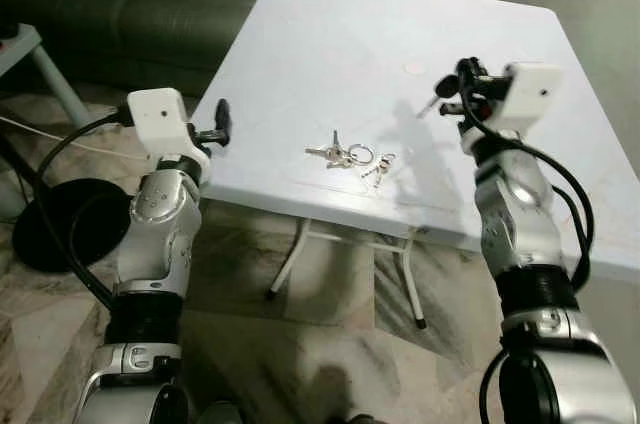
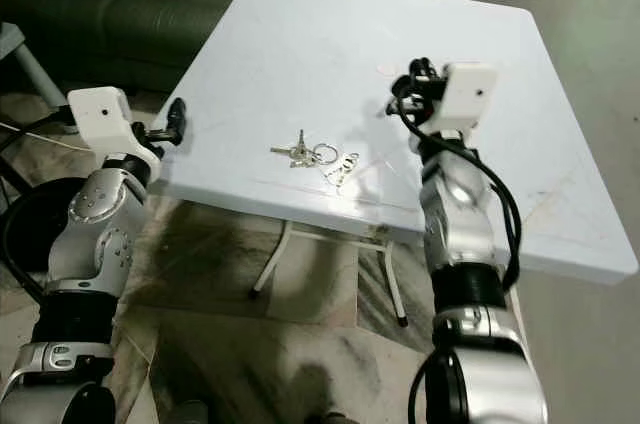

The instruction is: Hang keys on a hook

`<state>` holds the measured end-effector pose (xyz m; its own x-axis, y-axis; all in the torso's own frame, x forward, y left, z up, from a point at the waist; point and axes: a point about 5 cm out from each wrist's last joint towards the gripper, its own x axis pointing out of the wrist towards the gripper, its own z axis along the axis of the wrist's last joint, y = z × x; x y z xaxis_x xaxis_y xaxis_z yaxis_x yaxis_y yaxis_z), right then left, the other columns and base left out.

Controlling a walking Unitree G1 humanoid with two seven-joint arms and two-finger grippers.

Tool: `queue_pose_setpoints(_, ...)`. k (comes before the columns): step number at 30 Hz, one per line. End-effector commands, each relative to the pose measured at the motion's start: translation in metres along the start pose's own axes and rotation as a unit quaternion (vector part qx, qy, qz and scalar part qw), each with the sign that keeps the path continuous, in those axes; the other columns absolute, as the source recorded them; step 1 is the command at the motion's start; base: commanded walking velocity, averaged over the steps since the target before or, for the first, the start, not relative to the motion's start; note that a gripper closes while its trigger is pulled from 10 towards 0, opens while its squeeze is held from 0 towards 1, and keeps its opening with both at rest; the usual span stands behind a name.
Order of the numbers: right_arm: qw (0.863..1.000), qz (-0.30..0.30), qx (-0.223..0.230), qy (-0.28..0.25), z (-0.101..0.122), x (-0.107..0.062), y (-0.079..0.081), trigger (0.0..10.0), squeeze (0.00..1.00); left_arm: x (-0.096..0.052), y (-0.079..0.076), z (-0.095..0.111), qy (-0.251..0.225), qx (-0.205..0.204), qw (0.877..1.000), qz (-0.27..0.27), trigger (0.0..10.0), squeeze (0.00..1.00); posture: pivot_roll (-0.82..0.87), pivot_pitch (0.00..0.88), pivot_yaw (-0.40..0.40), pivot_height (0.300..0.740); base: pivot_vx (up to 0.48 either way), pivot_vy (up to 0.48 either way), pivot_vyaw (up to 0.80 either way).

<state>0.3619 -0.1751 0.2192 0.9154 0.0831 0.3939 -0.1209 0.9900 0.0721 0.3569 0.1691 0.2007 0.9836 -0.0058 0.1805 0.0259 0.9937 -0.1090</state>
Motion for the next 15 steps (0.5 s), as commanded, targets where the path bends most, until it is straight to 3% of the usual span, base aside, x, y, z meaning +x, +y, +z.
queue_pose_setpoints(1, 1.000, 0.003, 0.001, -0.006, 0.004, -0.007, 0.001, 10.0, 0.00, -0.007, -0.004, -0.003, -0.006, -0.006, 1.000, -0.019, 10.0, 0.00, 0.07, 0.039, -0.081, 0.740, 0.000, 0.000, 0.00)
queue_pose_setpoints(6, 1.000, -0.004, 0.008, 0.002, 0.002, -0.020, 0.007, 10.0, 0.00, -0.019, -0.009, -0.007, -0.004, -0.017, 0.999, -0.031, 10.0, 0.00, 0.07, 0.039, -0.081, 0.740, 0.000, 0.000, 0.00)
queue_pose_setpoints(10, 1.000, 0.007, -0.007, 0.020, -0.008, -0.043, 0.019, 10.0, 0.00, -0.037, -0.010, -0.018, -0.001, -0.030, 0.999, -0.039, 10.0, 0.00, 0.05, 0.026, -0.065, 0.740, 0.000, 0.000, 0.00)
queue_pose_setpoints(15, 0.998, 0.011, -0.007, 0.058, -0.025, -0.066, 0.020, 10.0, 0.00, -0.057, 0.001, -0.041, 0.036, -0.061, 0.997, -0.017, 10.0, 0.00, 0.04, 0.018, -0.060, 0.740, 0.000, 0.000, 0.00)
